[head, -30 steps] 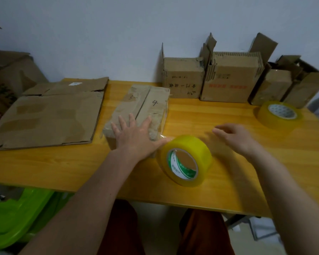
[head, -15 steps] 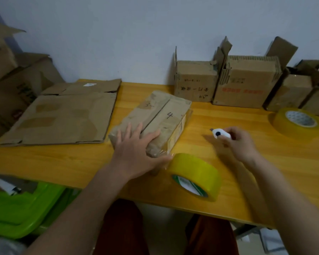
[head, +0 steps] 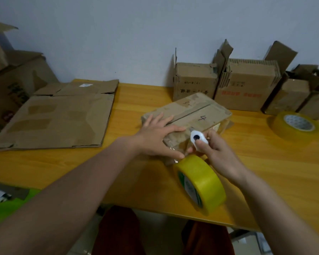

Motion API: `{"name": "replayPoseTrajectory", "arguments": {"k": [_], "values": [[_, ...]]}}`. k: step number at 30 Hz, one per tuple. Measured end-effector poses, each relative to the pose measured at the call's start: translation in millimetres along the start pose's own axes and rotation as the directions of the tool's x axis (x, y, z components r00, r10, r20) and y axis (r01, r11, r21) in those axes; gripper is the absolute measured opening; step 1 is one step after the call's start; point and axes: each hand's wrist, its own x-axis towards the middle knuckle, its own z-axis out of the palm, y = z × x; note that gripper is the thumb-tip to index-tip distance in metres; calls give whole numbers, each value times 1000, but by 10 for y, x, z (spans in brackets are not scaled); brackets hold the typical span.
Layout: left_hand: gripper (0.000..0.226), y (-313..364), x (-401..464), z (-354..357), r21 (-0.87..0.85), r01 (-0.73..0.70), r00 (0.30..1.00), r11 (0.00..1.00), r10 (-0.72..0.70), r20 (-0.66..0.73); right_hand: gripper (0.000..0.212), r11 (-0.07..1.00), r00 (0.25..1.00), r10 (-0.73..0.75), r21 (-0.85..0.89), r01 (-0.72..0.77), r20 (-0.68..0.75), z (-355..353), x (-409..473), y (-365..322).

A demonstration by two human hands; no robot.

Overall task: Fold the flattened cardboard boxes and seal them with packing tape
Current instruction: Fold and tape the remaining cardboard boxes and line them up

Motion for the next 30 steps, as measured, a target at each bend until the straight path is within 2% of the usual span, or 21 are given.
{"name": "replayPoseTrajectory", "arguments": {"k": [3, 5, 7, 10, 12, 13, 14, 15, 16, 17, 18, 19, 21, 23, 26, 30], "values": [[91, -82, 191, -23, 0, -76, 997, 997, 76, 14, 11, 993, 994, -66, -106, 57, -89, -31, -21, 103], [93, -106, 249, -57, 10, -90, 995, 996, 90, 41, 12, 976, 975, -145, -185, 114, -166, -56, 43, 77], [95, -95, 252, -82, 26, -79, 996, 996, 78, 38, 11, 953, 961, -216, -251, 168, -175, -54, 117, -1], [105, -19, 90, -36, -18, -11, 997, 1000, 10, -78, 14, 922, 946, -289, -309, 234, -145, -14, 164, -77], [119, 125, -132, 51, -249, 61, 957, 966, -128, -259, 8, 915, 945, -312, -297, 272, -94, 20, 176, -78], [122, 244, -257, 105, -424, 94, 901, 901, -258, -349, 7, 914, 950, -307, -296, 276, -63, 39, 184, -70], [120, 358, -356, 207, -622, 130, 822, 772, -435, -368, 9, 911, 953, -300, -308, 274, -40, 50, 201, -55], [114, 485, -449, 303, -815, 162, 745, 556, -610, -268, 10, 907, 955, -296, -321, 271, -28, 58, 220, -47], [107, 595, -507, 417, -948, 176, 696, 264, -715, -69, 10, 909, 957, -287, -324, 264, -25, 63, 240, -42], [98, 694, -538, 502, -983, 183, 689, -17, -712, 140, 9, 912, 960, -279, -321, 256, -26, 65, 258, -45], [88, 757, -536, 575, -958, 199, 706, -205, -648, 286, 9, 913, 962, -272, -322, 249, -27, 64, 269, -50], [75, 799, -523, 618, -931, 215, 736, -294, -578, 352, 10, 913, 964, -265, -328, 243, -22, 63, 273, -57], [42, 851, -461, 637, -908, 224, 771, -355, -504, 388, 9, 903, 965, -263, -351, 249, 7, 52, 276, -75], [19, 895, -381, 634, -890, 232, 752, -392, -508, 420, 9, 889, 967, -247, -385, 249, 57, 14, 283, -99], [18, 924, -315, 646, -879, 219, 706, -424, -552, 443, 8, 863, 965, -236, -430, 264, 118, -82, 266, -177], [24, 919, -301, 660, -880, 166, 697, -444, -578, 423, 16, 773, 932, -301, -522, 361, 200, -196, 160, -291]]}}
